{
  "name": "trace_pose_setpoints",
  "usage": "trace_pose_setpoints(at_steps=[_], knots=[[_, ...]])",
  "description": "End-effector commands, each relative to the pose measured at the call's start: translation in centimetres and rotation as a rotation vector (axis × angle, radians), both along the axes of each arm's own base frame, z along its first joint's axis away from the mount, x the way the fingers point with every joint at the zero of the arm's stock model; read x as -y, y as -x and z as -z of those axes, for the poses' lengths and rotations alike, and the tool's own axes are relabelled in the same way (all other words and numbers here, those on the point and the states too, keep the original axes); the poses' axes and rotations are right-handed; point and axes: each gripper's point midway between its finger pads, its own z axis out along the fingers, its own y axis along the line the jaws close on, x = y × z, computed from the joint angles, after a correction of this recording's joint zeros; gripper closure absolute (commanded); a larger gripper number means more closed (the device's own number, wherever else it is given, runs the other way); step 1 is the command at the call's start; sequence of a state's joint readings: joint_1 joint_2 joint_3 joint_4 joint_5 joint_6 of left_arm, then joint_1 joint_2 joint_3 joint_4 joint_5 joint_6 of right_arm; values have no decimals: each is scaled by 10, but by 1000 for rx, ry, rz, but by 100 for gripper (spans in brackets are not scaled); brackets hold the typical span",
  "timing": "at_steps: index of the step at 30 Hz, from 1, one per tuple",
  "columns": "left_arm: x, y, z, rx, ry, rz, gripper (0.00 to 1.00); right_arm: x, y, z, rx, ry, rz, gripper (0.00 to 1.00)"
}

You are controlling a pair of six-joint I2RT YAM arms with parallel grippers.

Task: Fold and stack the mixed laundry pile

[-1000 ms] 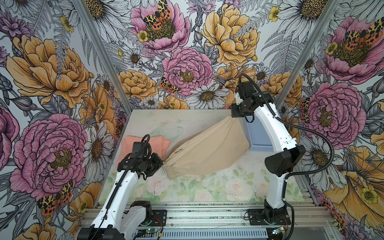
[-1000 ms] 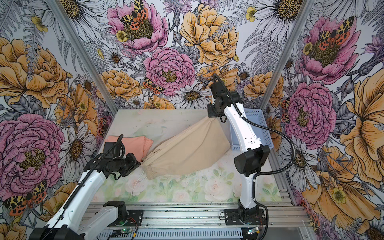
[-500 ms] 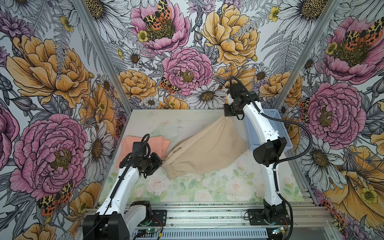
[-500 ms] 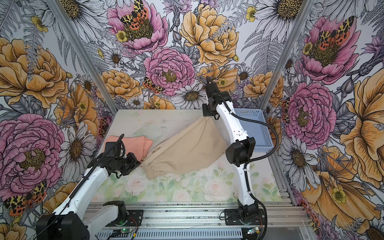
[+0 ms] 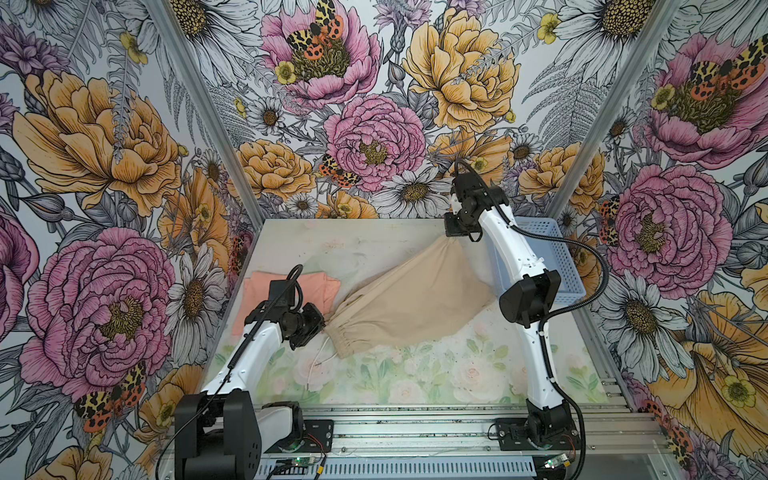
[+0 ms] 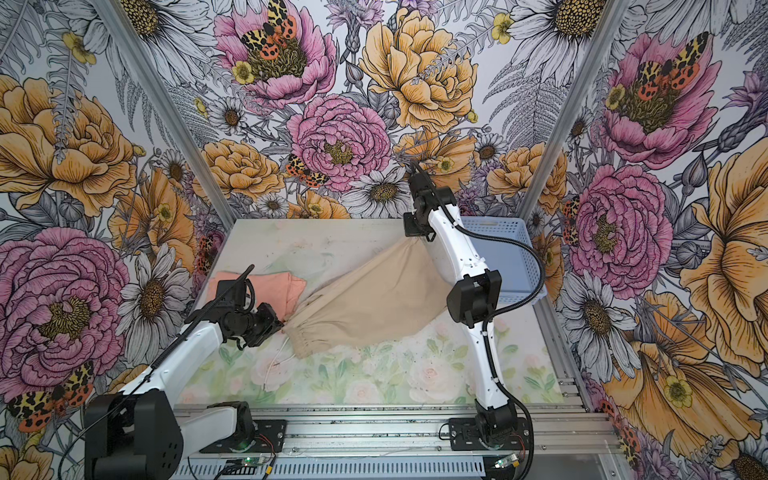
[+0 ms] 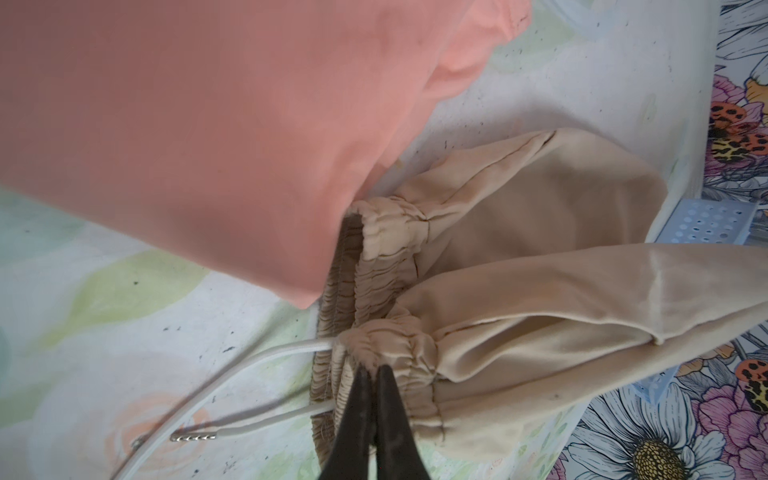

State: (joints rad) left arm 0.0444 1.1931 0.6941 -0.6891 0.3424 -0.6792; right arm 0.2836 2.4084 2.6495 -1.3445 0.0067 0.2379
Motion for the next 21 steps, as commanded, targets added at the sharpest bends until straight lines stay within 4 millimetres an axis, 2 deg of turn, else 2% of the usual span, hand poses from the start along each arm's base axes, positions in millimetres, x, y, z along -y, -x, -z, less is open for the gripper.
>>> trace_pose_setpoints(at_steps=[1,5,10,21], knots=[[-10,-16,-8,48,-38,1,100,12,-23,-5,72,1,43,100],[-9,-24,-16,73,-34,0,100,14,-27,4,66,-1,50,100],[-8,-30,-32,119,-32,-3,100,21,-32,4,75,-3,69,100],[-18,-36,-5,53,-84,-1,100,14,-39,34,30,-38,66,100]])
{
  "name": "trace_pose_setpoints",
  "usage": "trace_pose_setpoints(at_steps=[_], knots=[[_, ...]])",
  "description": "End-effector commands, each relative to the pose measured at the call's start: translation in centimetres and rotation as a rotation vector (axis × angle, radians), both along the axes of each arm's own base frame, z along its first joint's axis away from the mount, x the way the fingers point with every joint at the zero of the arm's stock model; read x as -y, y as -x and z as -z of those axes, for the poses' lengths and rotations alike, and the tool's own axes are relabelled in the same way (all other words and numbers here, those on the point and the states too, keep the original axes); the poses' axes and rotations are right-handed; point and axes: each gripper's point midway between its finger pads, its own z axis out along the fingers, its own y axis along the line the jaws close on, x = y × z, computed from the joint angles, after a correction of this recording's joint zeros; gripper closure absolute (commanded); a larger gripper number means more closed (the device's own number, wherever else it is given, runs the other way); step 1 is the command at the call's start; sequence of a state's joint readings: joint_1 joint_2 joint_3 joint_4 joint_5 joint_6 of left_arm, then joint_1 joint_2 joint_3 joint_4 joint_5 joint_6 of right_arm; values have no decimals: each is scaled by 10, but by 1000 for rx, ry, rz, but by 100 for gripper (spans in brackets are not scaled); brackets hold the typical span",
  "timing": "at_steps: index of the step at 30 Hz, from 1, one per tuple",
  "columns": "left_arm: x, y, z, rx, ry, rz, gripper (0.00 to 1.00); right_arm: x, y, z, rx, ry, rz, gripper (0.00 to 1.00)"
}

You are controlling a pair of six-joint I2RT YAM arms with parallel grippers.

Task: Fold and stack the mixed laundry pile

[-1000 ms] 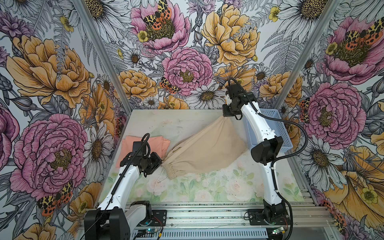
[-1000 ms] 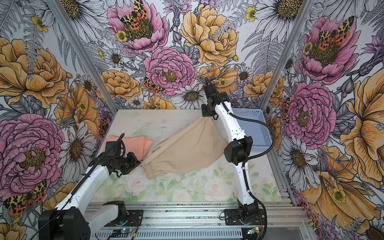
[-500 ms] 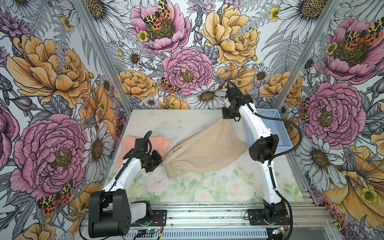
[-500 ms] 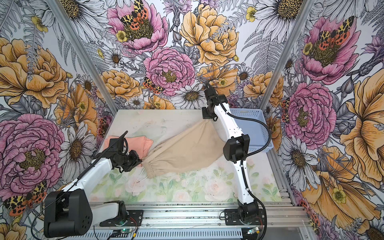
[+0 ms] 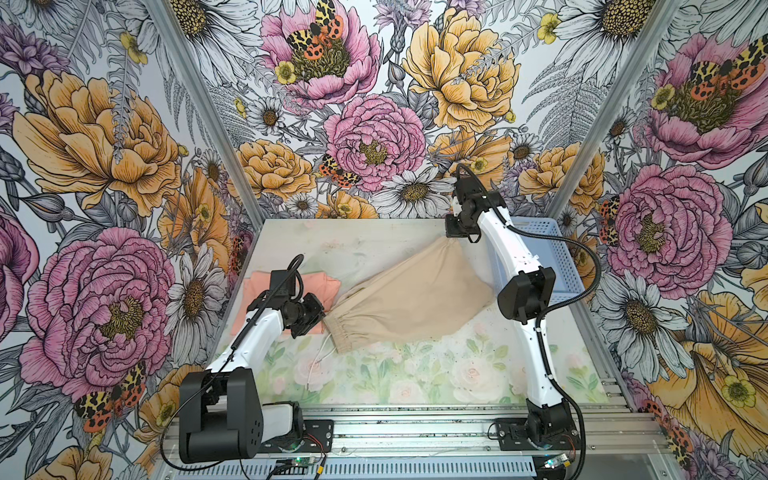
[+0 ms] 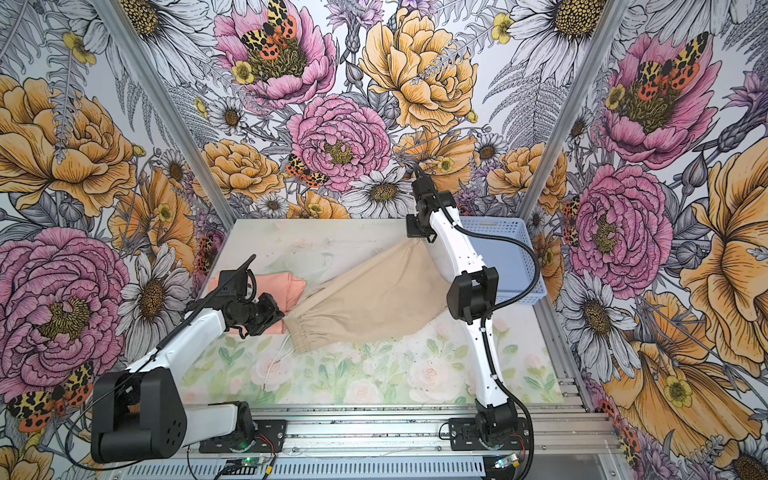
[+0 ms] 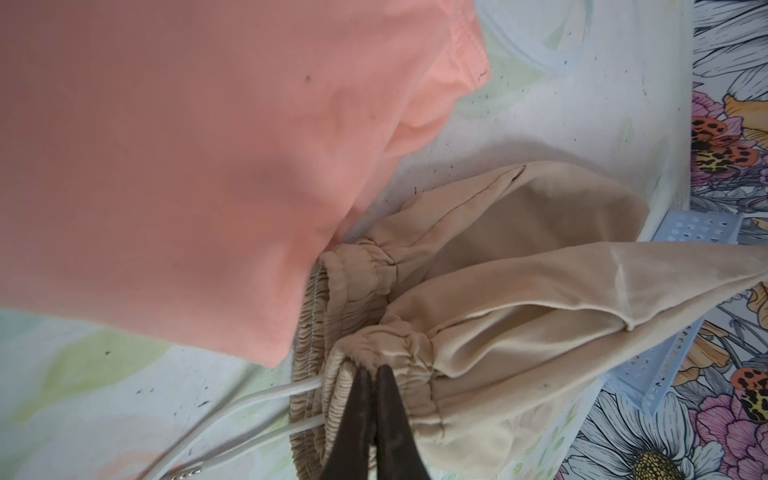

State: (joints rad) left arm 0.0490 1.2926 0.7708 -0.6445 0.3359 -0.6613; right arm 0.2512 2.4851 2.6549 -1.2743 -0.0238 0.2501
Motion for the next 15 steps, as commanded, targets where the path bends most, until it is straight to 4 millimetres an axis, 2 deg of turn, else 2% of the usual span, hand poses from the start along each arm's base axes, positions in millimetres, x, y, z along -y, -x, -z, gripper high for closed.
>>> trace_pose_setpoints(at_steps=[1,8,9,10,12,13,15], knots=[[-16,-9,2,21,-76,-10,100,6,-17,5,38,-8,37,100],[-21,-13,14,1,-95,-17,100,6,-25,18,41,-5,43,100],[-22,-13,14,-3,-97,-20,100,7,-26,16,49,-4,47,90],[-22,-13,14,-4,-101,-24,95,7,-27,14,58,1,49,76],[-24,-15,10,8,-107,-30,93,11,-29,5,82,15,55,57],[-25,-16,8,17,-113,-36,89,13,-29,-2,95,25,58,50],[-28,-16,2,32,-124,-50,76,18,-27,-15,119,43,62,42]])
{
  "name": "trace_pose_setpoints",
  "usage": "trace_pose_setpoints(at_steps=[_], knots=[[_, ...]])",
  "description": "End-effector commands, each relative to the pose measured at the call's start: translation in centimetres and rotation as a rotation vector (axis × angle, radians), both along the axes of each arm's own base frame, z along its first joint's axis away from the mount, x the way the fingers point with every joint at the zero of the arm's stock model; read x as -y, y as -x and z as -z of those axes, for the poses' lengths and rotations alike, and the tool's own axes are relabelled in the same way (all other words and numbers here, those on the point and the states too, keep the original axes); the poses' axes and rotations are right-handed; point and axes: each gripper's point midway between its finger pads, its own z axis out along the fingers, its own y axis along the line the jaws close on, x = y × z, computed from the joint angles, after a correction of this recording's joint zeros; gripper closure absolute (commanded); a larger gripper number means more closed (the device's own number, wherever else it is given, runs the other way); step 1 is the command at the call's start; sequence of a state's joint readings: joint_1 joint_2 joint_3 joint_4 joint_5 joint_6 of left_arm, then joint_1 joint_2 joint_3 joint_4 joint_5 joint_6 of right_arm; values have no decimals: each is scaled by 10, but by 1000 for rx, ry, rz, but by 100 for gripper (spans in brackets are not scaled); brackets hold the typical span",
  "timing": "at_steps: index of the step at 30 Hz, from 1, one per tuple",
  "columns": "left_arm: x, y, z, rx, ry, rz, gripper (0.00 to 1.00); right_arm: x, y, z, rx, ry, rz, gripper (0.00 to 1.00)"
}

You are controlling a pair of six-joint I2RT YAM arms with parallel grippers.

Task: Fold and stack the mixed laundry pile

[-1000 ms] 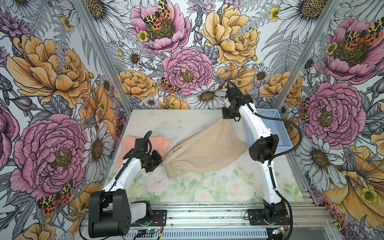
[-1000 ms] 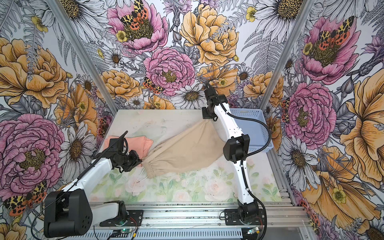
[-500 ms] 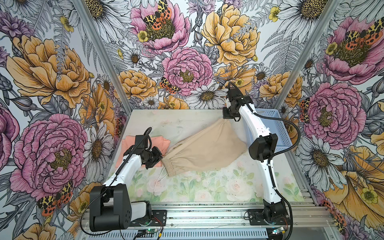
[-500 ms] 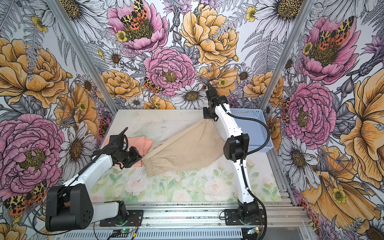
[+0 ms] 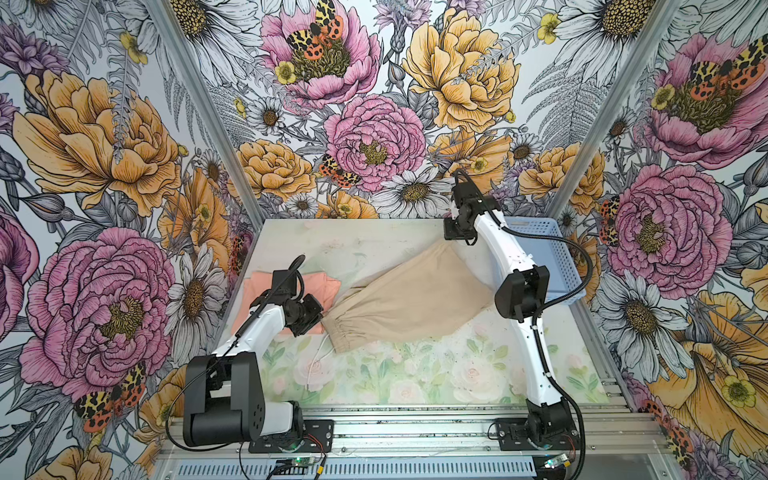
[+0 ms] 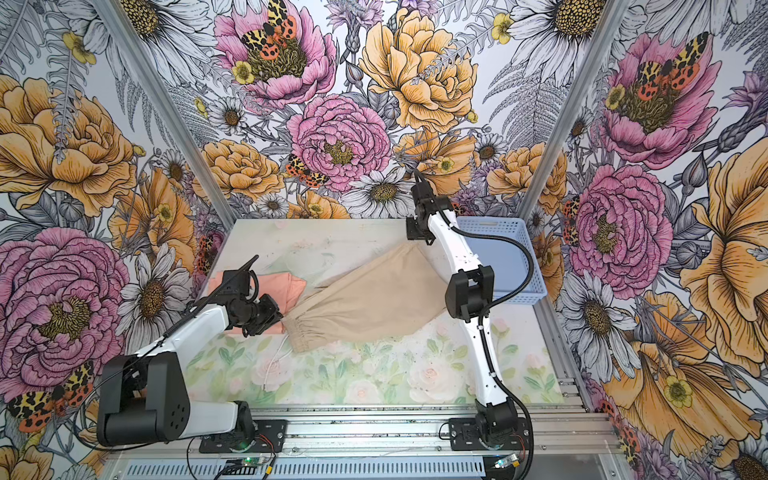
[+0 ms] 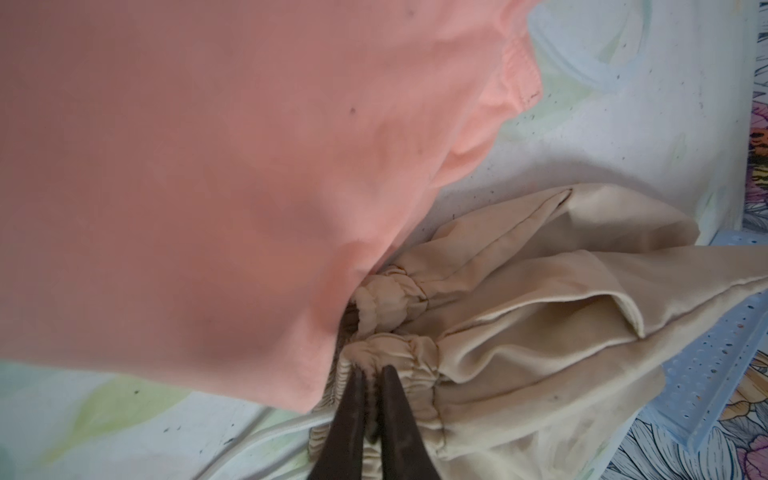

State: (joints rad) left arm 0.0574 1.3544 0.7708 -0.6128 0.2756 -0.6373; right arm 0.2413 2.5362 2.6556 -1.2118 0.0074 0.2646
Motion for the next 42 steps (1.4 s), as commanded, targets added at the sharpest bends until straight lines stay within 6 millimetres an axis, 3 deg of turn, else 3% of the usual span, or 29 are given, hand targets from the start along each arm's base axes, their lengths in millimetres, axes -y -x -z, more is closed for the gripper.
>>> trace_pose_setpoints(at_steps=[1,4,9,12,15,21,27,35,42], knots=[[-16,-10,-19,68,-69,-41,71,13,-7,-41,107,36,26,40],[-20,-8,-31,90,-88,-56,52,16,6,-53,101,43,21,38],[-20,1,-56,136,-124,-66,47,15,42,-45,26,40,-8,37],[-14,4,-68,165,-128,-52,45,11,67,-23,-21,15,-20,37],[7,2,-69,170,-104,16,44,15,93,7,-76,9,-9,37],[60,-12,-52,124,-79,194,44,27,133,64,-158,21,25,38],[84,-31,-26,51,-97,320,44,48,161,102,-244,104,71,39],[89,-49,16,-44,-144,460,45,71,218,112,-337,146,159,39],[122,-66,32,-59,-114,595,46,87,262,107,-369,151,229,39]])
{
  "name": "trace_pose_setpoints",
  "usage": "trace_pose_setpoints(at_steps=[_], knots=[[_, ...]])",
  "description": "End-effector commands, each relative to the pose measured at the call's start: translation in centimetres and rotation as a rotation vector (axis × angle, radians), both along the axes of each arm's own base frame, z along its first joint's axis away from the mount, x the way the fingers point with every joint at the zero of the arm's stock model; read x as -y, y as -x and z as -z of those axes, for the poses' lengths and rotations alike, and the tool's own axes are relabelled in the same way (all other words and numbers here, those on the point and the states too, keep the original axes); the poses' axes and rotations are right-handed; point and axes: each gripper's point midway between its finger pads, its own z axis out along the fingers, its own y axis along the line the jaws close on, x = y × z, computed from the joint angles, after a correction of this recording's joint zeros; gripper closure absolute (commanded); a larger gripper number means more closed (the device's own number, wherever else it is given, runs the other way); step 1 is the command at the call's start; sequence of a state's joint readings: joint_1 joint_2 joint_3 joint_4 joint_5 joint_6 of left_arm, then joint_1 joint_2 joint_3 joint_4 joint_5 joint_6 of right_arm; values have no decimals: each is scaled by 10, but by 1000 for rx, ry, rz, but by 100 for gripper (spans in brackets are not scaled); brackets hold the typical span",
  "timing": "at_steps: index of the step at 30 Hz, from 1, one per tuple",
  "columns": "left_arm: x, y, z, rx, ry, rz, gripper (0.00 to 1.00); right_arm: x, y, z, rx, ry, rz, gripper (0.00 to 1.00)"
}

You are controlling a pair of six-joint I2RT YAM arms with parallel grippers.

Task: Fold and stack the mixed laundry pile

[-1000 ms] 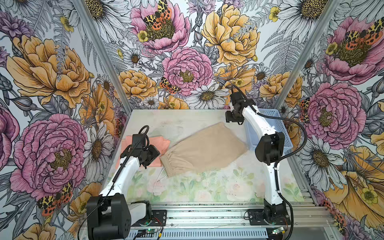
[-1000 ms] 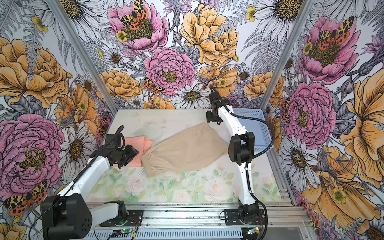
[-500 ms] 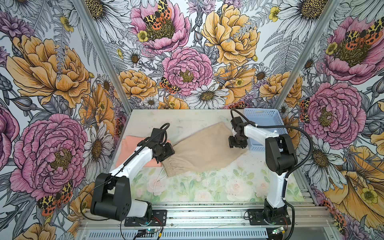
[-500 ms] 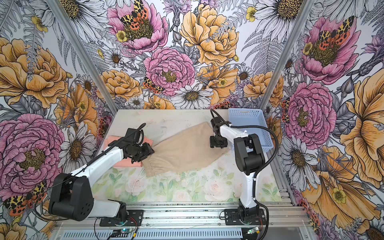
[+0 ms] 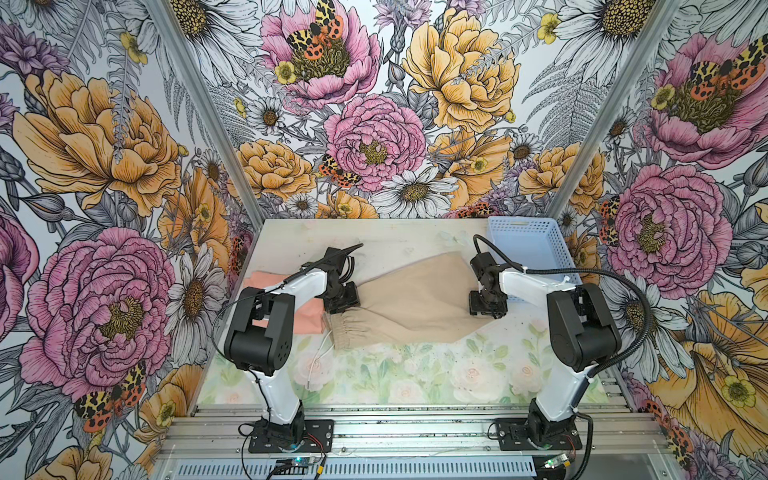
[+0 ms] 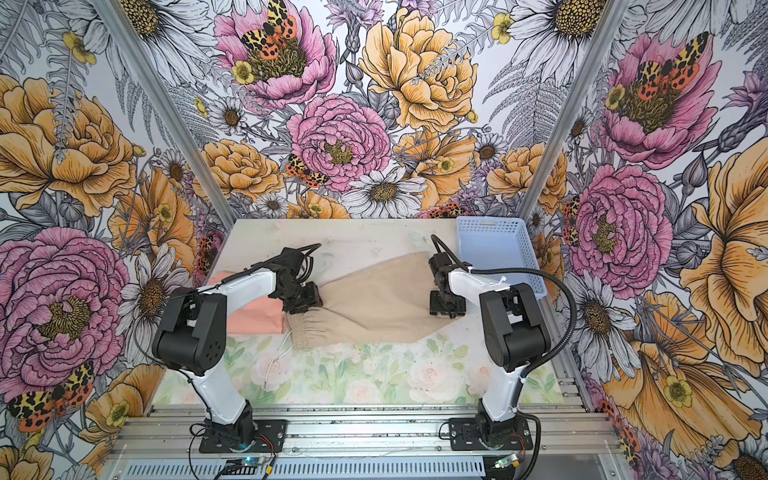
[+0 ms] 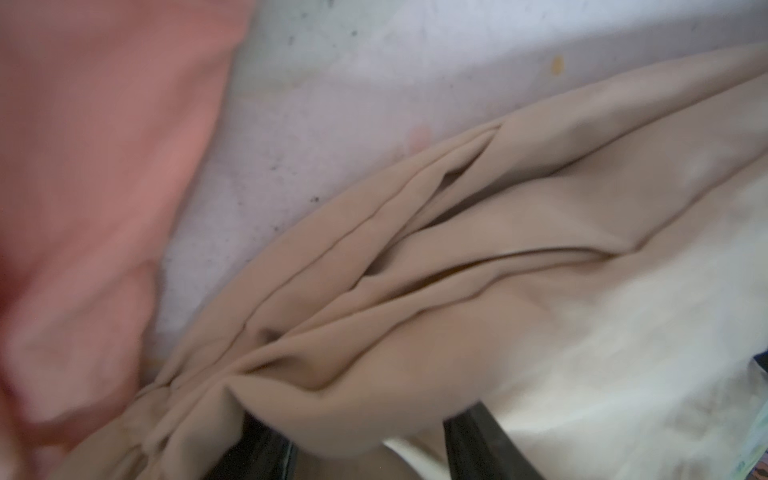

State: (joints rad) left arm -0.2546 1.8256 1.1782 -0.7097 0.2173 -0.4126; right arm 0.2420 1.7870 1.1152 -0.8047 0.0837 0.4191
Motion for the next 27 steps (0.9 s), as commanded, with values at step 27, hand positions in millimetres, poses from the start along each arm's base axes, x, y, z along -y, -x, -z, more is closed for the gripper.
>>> trace_pose_setpoints(at_steps=[27], knots=[[-27,34,-82,221,74,-56,32,14,35,-106,168,-59,96,35]])
